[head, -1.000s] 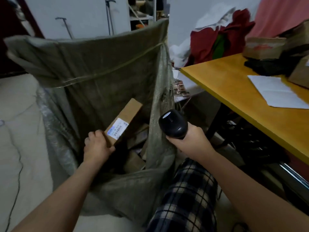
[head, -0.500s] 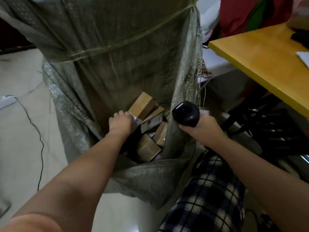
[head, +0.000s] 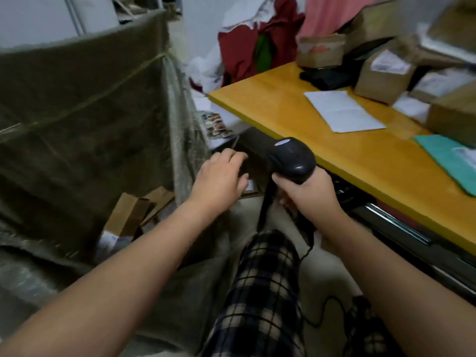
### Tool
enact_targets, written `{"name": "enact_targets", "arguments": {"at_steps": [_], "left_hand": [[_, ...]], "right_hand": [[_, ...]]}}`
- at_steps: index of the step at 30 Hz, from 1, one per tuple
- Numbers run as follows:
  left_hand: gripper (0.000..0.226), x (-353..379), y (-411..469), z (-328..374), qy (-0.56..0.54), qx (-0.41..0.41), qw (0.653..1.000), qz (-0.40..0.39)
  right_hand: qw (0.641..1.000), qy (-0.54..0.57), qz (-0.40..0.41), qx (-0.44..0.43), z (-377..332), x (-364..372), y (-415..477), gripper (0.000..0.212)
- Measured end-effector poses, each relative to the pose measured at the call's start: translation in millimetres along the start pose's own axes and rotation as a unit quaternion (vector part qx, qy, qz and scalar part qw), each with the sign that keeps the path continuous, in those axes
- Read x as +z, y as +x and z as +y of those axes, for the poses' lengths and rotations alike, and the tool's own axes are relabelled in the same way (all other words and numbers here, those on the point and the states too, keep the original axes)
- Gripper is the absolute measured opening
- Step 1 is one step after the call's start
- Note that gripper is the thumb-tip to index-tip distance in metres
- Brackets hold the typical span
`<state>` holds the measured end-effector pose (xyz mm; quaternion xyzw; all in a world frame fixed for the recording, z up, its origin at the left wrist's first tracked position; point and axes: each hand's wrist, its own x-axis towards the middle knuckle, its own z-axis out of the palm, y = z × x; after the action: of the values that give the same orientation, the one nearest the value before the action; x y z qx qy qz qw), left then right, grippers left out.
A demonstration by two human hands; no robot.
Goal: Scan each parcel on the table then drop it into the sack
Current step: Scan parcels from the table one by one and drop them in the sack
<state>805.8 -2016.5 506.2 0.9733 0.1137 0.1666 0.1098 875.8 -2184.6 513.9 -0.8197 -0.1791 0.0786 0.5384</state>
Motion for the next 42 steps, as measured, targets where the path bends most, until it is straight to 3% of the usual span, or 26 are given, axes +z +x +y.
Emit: {"name": "enact_targets", "arguments": {"at_steps": [5,12,17,21,23,26,28,31,34,37,40,42], "left_hand": [[0.041,12,38,80,-0.039,0.104,0.994,0.0],[0.042,33,65,197,-0.111,0.225,0.967,-0.036],[0.06,53,85,270,-0.089,0.278,0.951,-0.106],[0.07,63,96,310,-0.05,0.283,0.944,-0.16],[0.055,63,102,319,-0.013,0.276,0.951,-0.142],[0.032,56,103,322,0.059,0.328,0.94,-0.078],[0.026,50,99,318,0.034,0.341,0.937,-0.075],[0.023,40,83,306,-0.032,0.323,0.943,-0.078],[0.023,26,63,294,-0.109,0.304,0.944,-0.074],[0.025,19,44,289,-0.16,0.357,0.915,-0.095],[0.025,23,33,287,-0.16,0.418,0.883,-0.141],[0.025,26,32,282,-0.2,0.414,0.872,-0.17]], "right_hand": [[0.994,0.06,0.088,0.014,-2,-82,-12,0.011],[0.971,0.105,0.209,0.041,14,-179,-45,0.016],[0.943,0.148,0.286,0.087,32,-235,-75,0.014],[0.938,0.134,0.296,0.118,42,-259,-94,0.016],[0.936,0.14,0.297,0.127,45,-264,-100,0.017],[0.932,0.161,0.295,0.135,45,-266,-101,0.013],[0.922,0.199,0.301,0.138,47,-267,-97,0.009],[0.904,0.238,0.323,0.146,54,-267,-90,0.031],[0.902,0.251,0.323,0.138,57,-261,-86,0.037],[0.891,0.276,0.339,0.122,57,-250,-81,0.027],[0.878,0.239,0.395,0.125,56,-239,-75,0.023],[0.872,0.202,0.427,0.126,57,-235,-74,0.017]]}}
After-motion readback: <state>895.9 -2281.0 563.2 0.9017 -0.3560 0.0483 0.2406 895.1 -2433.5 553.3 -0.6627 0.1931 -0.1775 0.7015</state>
